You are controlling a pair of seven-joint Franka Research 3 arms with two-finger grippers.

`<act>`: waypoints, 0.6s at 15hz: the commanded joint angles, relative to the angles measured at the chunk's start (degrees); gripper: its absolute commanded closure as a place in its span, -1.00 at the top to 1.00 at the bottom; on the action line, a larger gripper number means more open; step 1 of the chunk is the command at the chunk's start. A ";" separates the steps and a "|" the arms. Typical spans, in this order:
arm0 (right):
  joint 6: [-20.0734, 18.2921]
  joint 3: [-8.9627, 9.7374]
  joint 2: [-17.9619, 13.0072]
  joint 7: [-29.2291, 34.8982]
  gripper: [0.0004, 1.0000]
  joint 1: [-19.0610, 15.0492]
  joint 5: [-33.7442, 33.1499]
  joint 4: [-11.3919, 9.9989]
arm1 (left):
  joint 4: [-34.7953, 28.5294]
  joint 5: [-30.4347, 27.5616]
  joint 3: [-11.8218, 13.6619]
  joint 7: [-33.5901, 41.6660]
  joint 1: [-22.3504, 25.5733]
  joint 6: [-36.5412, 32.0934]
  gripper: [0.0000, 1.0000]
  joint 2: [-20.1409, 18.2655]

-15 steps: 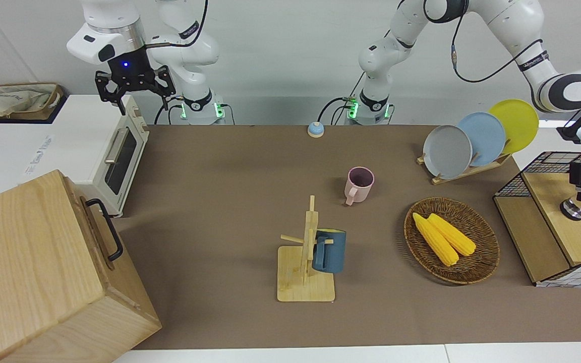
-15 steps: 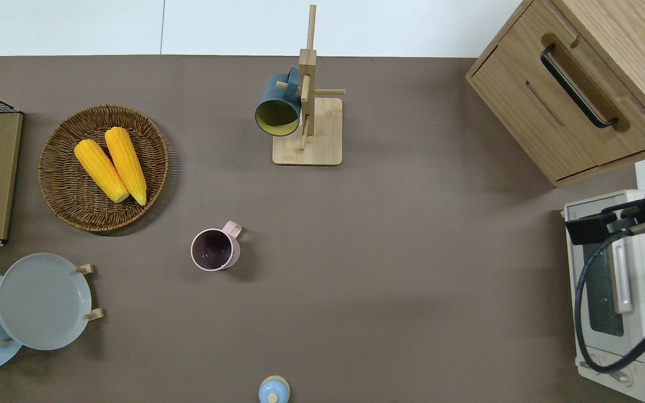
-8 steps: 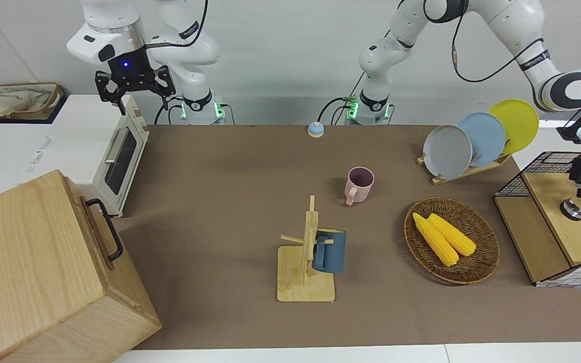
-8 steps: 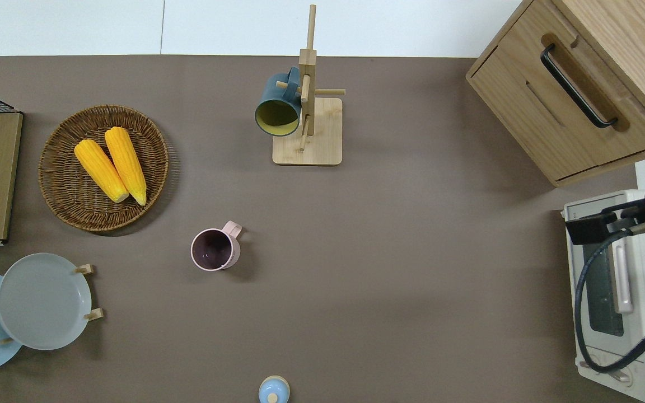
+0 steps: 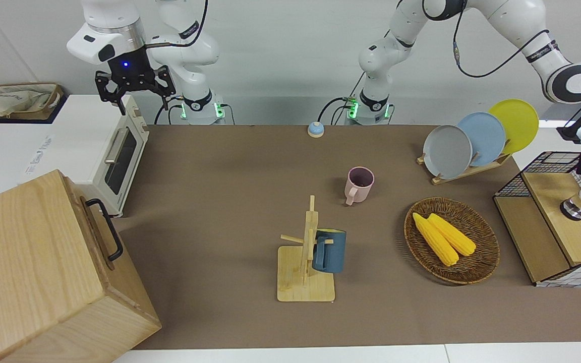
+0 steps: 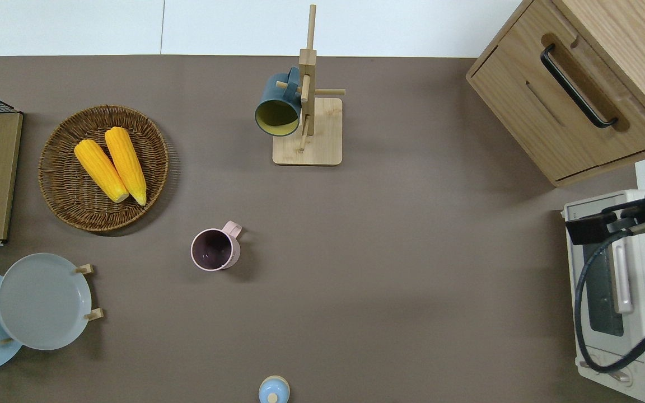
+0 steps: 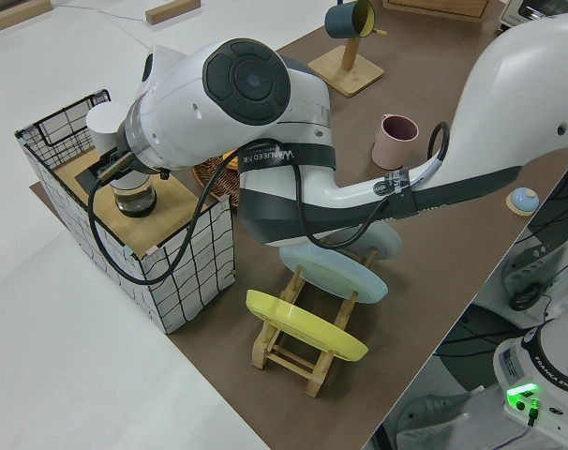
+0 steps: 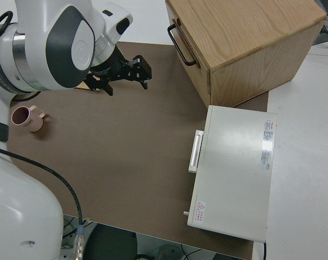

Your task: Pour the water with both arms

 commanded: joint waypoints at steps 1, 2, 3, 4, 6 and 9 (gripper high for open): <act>-0.58 0.05 -0.28 -0.98 0.98 -0.15 0.03 -0.28 | 0.31 3.35 1.63 -4.16 -0.45 -3.48 1.00 -0.81; -0.58 0.05 -0.28 -0.98 0.98 -0.15 0.03 -0.28 | 0.57 4.93 1.80 -5.30 -0.45 -4.88 1.00 -1.07; -0.58 0.05 -0.28 -0.98 0.98 -0.15 0.03 -0.28 | 0.74 6.42 1.98 -6.27 -0.45 -5.85 1.00 -1.16; -0.58 0.05 -0.28 -0.98 0.98 -0.15 0.03 -0.28 | 0.83 7.91 2.07 -7.41 -0.45 -6.73 1.00 -1.16; -0.58 0.05 -0.28 -0.98 0.98 -0.15 0.03 -0.37 | 0.92 9.77 1.98 -10.57 -0.45 -8.31 1.00 -1.51; -0.58 0.05 -0.28 -0.98 0.98 -0.15 0.03 -0.28 | 1.10 11.53 2.07 -14.53 -1.06 -11.73 1.00 -2.39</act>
